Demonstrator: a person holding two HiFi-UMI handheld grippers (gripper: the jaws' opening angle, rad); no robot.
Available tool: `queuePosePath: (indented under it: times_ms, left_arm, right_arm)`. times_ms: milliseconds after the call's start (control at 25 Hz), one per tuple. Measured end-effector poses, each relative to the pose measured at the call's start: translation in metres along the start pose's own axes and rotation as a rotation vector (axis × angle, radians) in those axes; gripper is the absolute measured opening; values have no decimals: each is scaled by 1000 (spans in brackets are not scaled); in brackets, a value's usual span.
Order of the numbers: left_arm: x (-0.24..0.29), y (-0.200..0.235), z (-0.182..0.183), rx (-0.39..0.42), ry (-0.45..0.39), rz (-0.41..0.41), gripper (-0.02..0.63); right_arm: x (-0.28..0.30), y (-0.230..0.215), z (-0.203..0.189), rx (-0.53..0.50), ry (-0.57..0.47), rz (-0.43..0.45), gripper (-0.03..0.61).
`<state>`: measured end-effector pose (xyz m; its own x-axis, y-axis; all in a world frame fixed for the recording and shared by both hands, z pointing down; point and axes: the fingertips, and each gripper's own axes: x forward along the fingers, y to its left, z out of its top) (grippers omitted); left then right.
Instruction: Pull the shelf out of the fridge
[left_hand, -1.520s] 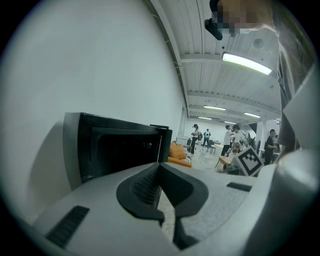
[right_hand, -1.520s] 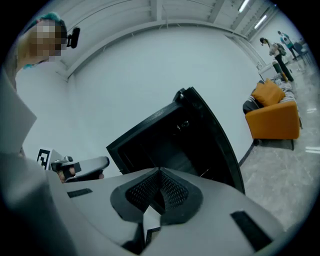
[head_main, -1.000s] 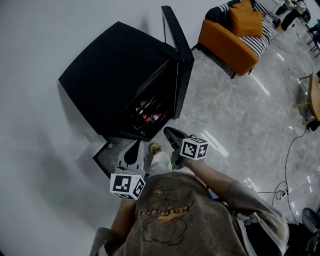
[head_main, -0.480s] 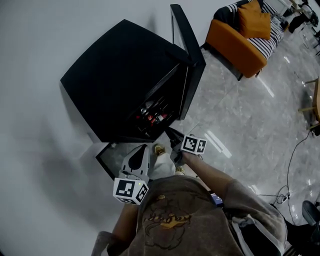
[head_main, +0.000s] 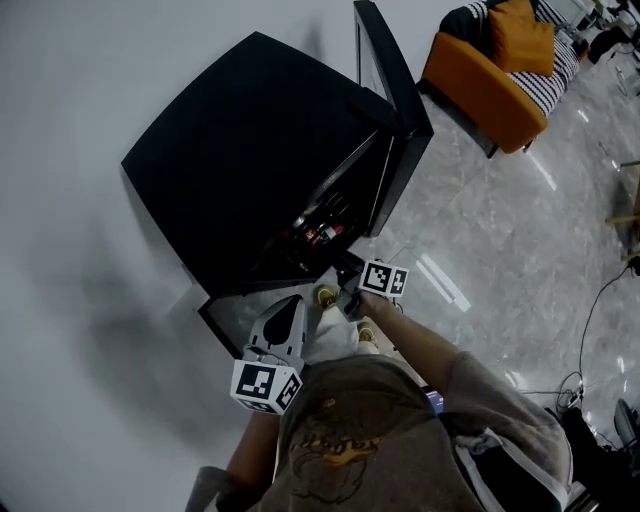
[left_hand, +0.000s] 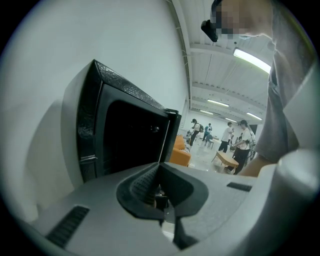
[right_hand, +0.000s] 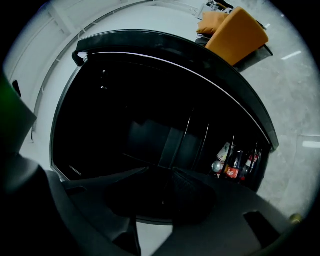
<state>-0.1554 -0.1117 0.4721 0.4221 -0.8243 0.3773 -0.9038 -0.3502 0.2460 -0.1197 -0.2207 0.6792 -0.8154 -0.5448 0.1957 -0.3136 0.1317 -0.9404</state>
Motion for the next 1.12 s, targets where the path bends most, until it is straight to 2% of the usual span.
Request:
queuePosePath:
  times_ms: [320,840,1120]
  left_arm:
    - [10,10,-3,-7,29,-11,5]
    - [19,29,-10,-23,54,8,5]
    - [14,37,-15,-34,75,25,5]
  right_arm:
    - [32,-20,2,105,-20,11,130]
    - [93,-50,20,159,-31,5,129]
    - [118,-56,23,195,-49,33,129]
